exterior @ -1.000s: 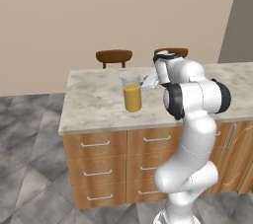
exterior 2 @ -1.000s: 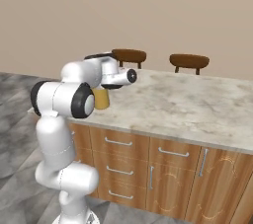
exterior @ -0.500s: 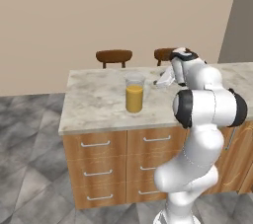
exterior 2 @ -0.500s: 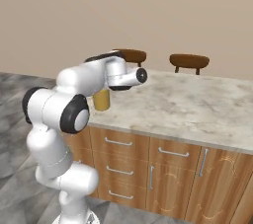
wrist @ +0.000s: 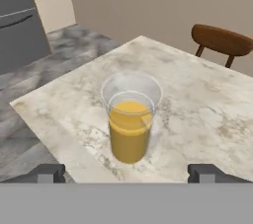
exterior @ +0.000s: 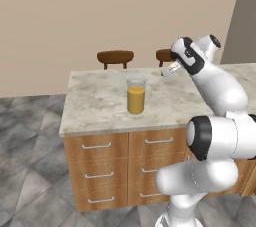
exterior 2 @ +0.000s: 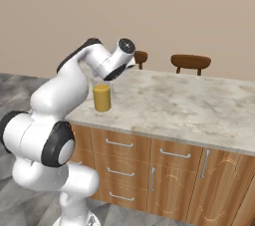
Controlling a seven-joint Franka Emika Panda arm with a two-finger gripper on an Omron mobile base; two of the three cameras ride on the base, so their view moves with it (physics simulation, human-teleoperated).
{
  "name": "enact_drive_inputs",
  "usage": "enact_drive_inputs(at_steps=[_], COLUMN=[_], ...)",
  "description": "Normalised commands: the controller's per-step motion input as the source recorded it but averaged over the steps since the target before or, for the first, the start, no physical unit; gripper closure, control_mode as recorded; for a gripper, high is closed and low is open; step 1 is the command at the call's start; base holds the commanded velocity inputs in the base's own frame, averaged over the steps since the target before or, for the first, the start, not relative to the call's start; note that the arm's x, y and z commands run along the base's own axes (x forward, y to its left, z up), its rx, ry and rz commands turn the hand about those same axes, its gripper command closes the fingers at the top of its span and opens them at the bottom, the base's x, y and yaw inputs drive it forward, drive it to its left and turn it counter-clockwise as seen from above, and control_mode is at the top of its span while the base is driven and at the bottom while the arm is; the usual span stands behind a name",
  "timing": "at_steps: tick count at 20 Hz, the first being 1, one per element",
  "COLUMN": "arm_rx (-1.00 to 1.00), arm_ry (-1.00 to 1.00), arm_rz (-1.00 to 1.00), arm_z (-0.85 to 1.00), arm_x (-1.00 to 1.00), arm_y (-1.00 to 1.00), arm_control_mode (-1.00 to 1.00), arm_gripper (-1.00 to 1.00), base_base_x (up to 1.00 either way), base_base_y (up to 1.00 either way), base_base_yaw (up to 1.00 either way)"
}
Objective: Place the pitcher and cup on the dining counter for serving.
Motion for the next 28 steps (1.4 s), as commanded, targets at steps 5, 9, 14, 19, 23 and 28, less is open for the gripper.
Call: enact_drive_inputs(at_steps=[5,9,14,19,23,28], arm_rx=[-0.35,-0.23,0.0,0.0,0.0,0.0], arm_ry=[0.36,0.01,-0.32,0.0,0.0,0.0], arm_rz=[-0.06,0.0,0.0,0.0,0.0,0.0], arm_z=[0.42,-0.29,-0.24,0.0,0.0,0.0], arm_x=[-0.83,-0.64,-0.61,0.0,0.0,0.0], arm_y=[0.57,0.4,0.0,0.0,0.0,0.0], arm_control_mode=[-1.0,-1.0,-1.0,-1.0,-1.0,1.0], arm_gripper=[-1.0,-1.0,-1.0,-1.0,-1.0,-1.0], base_base_x=[0.0,0.0,0.0,0.0,0.0,-0.13], base_base_y=[0.0,0.0,0.0,0.0,0.0,0.0], base_base_yaw=[0.0,0.0,0.0,0.0,0.0,0.19])
